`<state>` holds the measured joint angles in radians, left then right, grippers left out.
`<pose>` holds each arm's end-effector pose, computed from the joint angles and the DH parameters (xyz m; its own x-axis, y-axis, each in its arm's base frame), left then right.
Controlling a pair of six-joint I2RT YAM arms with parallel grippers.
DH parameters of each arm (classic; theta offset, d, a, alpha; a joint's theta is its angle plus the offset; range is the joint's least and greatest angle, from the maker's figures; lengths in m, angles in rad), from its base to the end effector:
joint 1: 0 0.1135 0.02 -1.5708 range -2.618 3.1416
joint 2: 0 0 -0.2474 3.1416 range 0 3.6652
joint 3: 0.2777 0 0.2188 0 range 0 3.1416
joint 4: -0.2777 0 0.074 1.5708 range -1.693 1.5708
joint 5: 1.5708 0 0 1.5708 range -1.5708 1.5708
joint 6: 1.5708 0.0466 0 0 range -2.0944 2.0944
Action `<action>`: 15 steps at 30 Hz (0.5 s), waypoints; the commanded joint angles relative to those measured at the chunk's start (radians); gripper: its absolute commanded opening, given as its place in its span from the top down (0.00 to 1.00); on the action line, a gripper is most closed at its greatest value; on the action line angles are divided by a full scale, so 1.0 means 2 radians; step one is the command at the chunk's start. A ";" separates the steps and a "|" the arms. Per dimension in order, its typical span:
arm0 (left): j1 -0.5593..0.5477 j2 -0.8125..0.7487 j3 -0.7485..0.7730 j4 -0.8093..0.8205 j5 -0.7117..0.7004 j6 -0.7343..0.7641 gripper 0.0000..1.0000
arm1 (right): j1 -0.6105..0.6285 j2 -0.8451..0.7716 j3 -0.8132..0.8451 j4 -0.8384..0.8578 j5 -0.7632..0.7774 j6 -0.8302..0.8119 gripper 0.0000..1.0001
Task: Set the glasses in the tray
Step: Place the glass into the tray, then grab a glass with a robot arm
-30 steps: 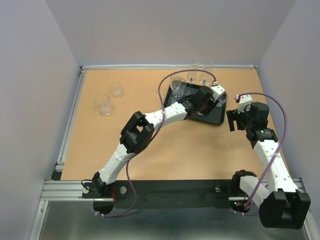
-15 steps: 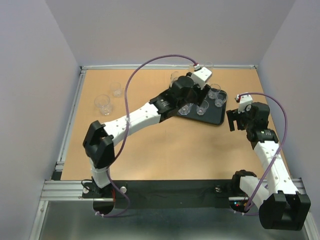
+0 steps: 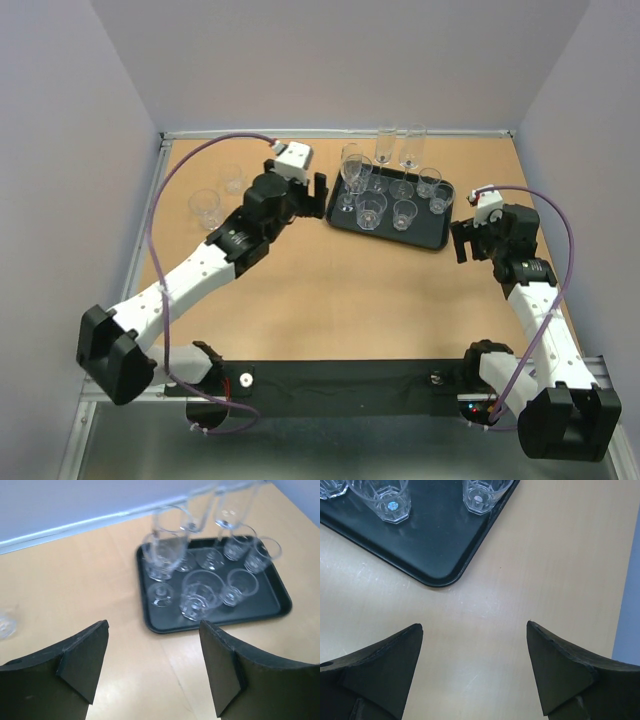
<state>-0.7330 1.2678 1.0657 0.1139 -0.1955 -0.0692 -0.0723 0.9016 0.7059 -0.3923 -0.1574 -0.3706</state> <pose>0.2168 -0.1830 0.3556 -0.1007 -0.0006 -0.9949 0.5068 0.8605 -0.0518 0.1845 -0.0060 0.2589 -0.4944 -0.3228 -0.8071 -0.2551 0.9415 -0.2203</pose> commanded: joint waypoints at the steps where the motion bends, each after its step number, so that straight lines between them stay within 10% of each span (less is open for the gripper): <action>1: 0.043 -0.065 -0.027 0.031 -0.018 -0.040 0.13 | -0.004 -0.002 -0.002 0.014 -0.013 -0.005 0.11; 15: 0.255 -0.109 -0.080 0.019 0.055 -0.150 0.09 | -0.004 0.004 -0.001 0.014 -0.011 -0.005 0.11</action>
<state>-0.2859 1.0733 0.9188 0.1265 -0.1490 -0.2859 -0.0723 0.9077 0.7059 -0.3923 -0.1734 -0.3706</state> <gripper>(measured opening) 0.906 0.894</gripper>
